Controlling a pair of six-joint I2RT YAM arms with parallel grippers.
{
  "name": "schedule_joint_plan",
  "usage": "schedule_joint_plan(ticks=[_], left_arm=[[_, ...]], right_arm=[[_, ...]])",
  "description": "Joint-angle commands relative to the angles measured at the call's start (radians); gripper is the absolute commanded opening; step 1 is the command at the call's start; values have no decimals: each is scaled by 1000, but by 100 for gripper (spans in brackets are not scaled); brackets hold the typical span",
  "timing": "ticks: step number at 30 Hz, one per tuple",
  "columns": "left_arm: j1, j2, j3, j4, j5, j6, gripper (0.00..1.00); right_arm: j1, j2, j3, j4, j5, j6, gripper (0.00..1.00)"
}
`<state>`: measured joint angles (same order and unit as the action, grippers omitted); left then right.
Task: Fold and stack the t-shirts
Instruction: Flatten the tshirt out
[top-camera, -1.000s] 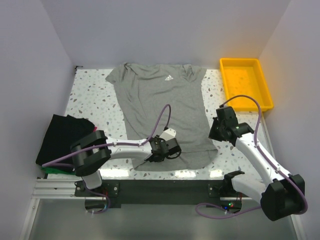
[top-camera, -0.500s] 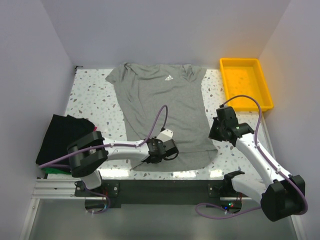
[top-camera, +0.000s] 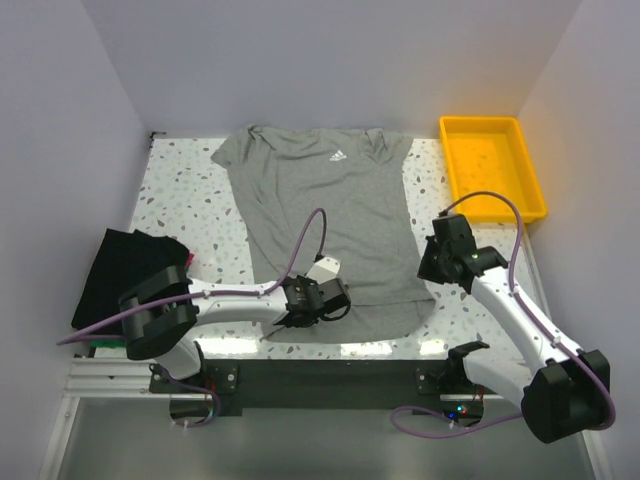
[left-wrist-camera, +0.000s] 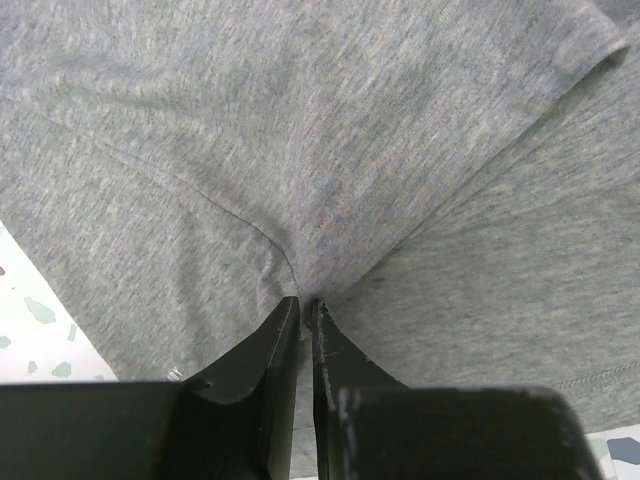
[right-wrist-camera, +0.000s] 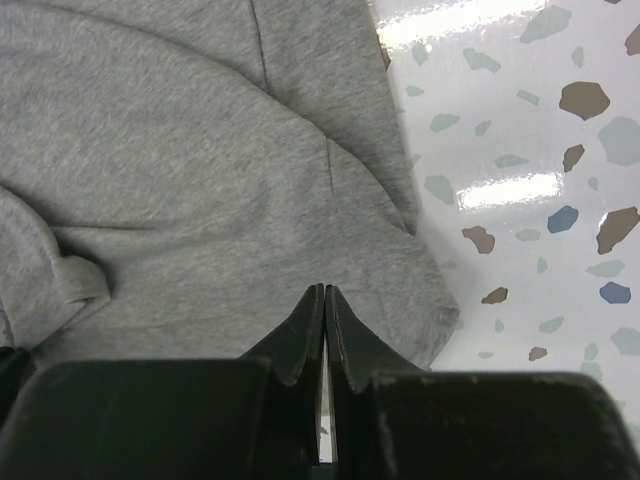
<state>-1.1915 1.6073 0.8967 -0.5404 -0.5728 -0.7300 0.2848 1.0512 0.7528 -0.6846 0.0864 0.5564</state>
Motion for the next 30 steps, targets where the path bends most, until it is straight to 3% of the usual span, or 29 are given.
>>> schedule_joint_plan(ticks=[1, 7, 13, 17, 20, 25, 27, 30], left_arm=[[0, -40, -13, 0, -29, -31, 14], [1, -46, -16, -1, -33, -39, 0], [4, -56, -33, 10, -32, -42, 0], [10, -85, -36, 8, -50, -55, 0], [20, -116, -39, 10, -53, -62, 0], [32, -149, -50, 57, -36, -40, 0], [38, -149, -48, 75, -24, -37, 0], [44, -145, -45, 85, -13, -34, 0]], right_arm=[[-6, -20, -9, 7, 1, -4, 4], [-4, -14, -7, 2, 7, 0, 4], [-4, -16, -12, 13, -14, 10, 4], [1, -49, -38, 49, -114, 17, 6], [30, -68, -59, 95, -166, 51, 14], [250, -25, -59, 218, -133, 180, 25], [318, 10, -72, 273, -137, 287, 32], [326, 35, -139, 431, -178, 442, 40]])
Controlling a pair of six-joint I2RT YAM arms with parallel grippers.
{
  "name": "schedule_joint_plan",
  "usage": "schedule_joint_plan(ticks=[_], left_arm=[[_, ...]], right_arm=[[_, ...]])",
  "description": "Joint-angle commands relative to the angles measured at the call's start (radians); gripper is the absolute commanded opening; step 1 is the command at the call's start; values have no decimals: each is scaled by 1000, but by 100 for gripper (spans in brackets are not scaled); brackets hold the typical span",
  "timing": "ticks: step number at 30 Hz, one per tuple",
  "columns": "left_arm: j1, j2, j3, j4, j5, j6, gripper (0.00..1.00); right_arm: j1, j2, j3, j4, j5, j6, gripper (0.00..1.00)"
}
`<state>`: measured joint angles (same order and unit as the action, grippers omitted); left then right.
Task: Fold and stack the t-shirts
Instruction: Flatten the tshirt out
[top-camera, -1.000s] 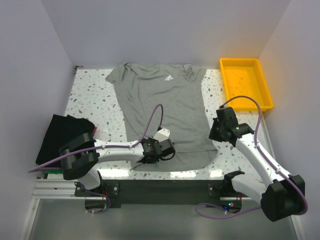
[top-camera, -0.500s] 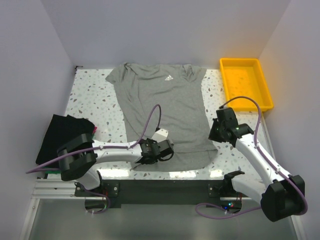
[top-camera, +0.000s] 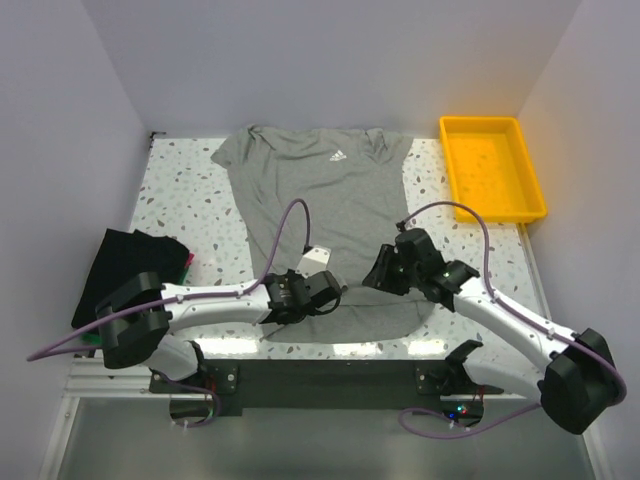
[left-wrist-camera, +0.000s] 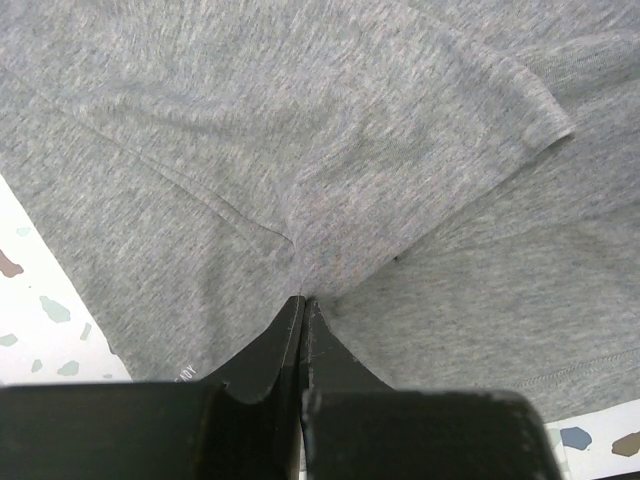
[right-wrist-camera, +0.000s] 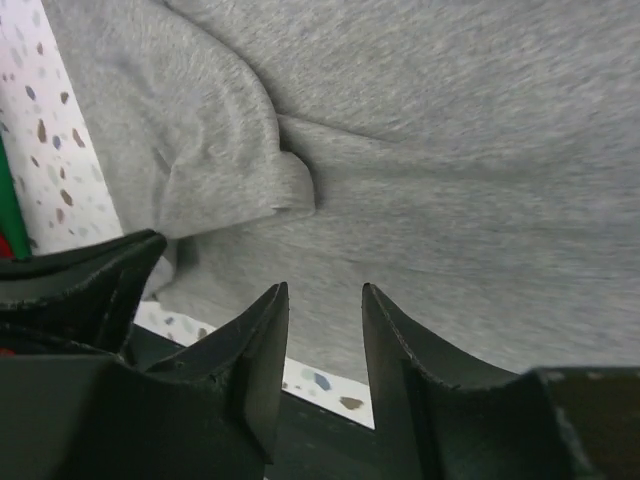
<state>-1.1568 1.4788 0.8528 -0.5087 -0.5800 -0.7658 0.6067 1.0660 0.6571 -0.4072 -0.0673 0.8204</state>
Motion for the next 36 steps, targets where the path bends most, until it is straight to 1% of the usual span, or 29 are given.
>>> schedule_joint_plan(ticks=[1, 3, 4, 6, 8, 11, 13, 15, 17, 23, 27, 36], left_arm=[[11, -18, -4, 58, -6, 2, 0], [14, -20, -11, 65, -1, 0, 0], [17, -21, -14, 71, 6, 2, 0], [22, -28, -24, 88, 12, 0, 0], [26, -31, -35, 104, 26, 2, 0], [28, -31, -41, 124, 34, 0, 0], [28, -31, -41, 127, 35, -4, 0], [28, -38, -49, 134, 39, -7, 0], [28, -52, -58, 141, 39, -10, 0], [28, -84, -81, 153, 39, -10, 0], [28, -98, -93, 159, 43, -4, 0], [28, -107, -112, 170, 54, -1, 0]], right_arm=[[16, 22, -81, 232, -44, 263, 41], [44, 20, -109, 292, -34, 337, 44], [59, 20, -117, 327, -2, 368, 44], [108, 31, -122, 332, 38, 442, 49], [146, 44, -140, 376, 60, 526, 52], [171, 103, -171, 485, 60, 644, 52], [191, 136, -172, 540, 58, 686, 52], [212, 195, -159, 557, 64, 729, 52], [229, 257, -152, 610, 63, 770, 52], [266, 432, -99, 703, 44, 829, 50], [268, 500, -80, 743, 40, 846, 49], [269, 496, -39, 714, 63, 829, 46]])
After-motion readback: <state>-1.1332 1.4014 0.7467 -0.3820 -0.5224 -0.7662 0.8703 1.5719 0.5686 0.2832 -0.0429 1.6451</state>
